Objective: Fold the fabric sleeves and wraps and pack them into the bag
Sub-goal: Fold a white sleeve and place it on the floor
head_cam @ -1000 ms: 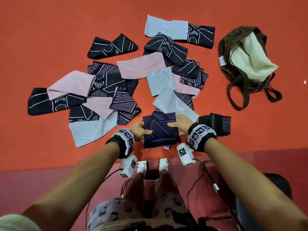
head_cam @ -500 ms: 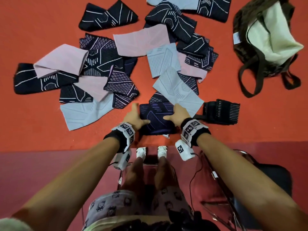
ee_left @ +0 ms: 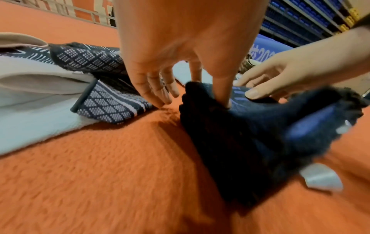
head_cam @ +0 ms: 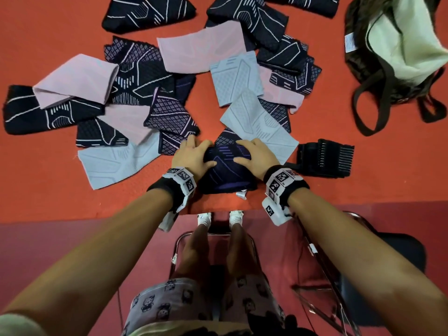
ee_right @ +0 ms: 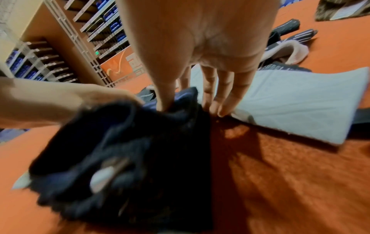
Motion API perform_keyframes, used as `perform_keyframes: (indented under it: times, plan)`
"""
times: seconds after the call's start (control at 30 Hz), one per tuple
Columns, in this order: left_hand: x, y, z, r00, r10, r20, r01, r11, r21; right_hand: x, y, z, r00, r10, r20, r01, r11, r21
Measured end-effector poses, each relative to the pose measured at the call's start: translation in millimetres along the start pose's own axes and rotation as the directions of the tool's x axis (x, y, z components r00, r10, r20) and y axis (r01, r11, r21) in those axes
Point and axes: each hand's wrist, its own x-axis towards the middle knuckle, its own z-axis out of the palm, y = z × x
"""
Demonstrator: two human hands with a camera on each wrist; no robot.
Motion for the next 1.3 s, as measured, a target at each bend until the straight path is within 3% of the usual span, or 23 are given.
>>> perform_keyframes:
  times: [0.1, 0.2, 0.27, 0.37, 0.43, 0.6, 0.7, 0.77, 0.9, 1.03, 1.17, 1.3]
  plan:
    - [12.5, 13.2, -19.2, 0.998, 0.039, -0.044, -0.043, 0.995, -0.085, 5.1, 9.3, -18.7, 0.980, 0.075, -0.184, -0.048, 0.988, 0.149]
    - [33.1, 38.3, -36.3, 0.997, 0.067, -0.048, -0.074, 0.984, -0.164, 16.4, 24.7, -48.6, 0.952, 0.128, -0.279, -0.102, 0.989, 0.107]
    - [47.6, 56.1, -42.8, 0.998, 0.035, -0.047, -0.045, 0.971, -0.236, 26.8, 33.7, -66.3, 0.954, 0.169, -0.247, -0.161, 0.986, 0.053]
    - [68.0, 75.1, -42.9, 0.988, -0.155, 0.029, 0.155, 0.929, -0.337, 43.3, 43.1, -80.0, 0.966, 0.204, -0.159, -0.205, 0.979, 0.008]
    - [77.6, 80.8, -38.2, 0.960, -0.254, 0.121, 0.279, 0.908, -0.312, 51.6, 45.6, -83.0, 0.971, 0.213, -0.111, -0.214, 0.977, -0.003]
    - [89.8, 86.5, -22.8, 0.913, -0.318, 0.256, 0.389, 0.869, -0.306, 66.5, 47.8, -83.6, 0.977, 0.202, -0.064, -0.195, 0.976, 0.099]
    - [101.7, 81.9, -15.4, 0.860, -0.349, 0.372, 0.494, 0.755, -0.431, 71.9, 49.8, -84.8, 0.984, 0.173, -0.031, -0.165, 0.970, 0.176]
    - [109.2, 79.0, -7.8, 0.837, -0.373, 0.400, 0.547, 0.603, -0.581, 72.7, 51.2, -87.5, 0.992, 0.126, -0.015, -0.118, 0.961, 0.251]
    - [106.2, 87.3, -17.3, 0.852, -0.395, 0.343, 0.481, 0.332, -0.812, 69.4, 46.6, -100.7, 0.999, 0.040, -0.017, -0.029, 0.916, 0.401]
    - [91.6, 103.6, -38.9, 0.906, -0.178, 0.383, 0.412, 0.175, -0.894, 64.0, 32.0, -123.3, 0.996, 0.058, -0.061, -0.010, 0.795, 0.607]
    - [81.1, 112.1, -66.2, 0.956, -0.166, 0.242, 0.272, 0.199, -0.941, 50.0, 13.0, -151.2, 0.997, 0.075, -0.008, -0.042, 0.646, 0.763]
    - [67.3, 115.5, -103.5, 0.982, -0.032, 0.185, 0.186, 0.294, -0.937, 27.9, -5.0, -183.3, 0.996, 0.088, 0.024, -0.076, 0.657, 0.750]
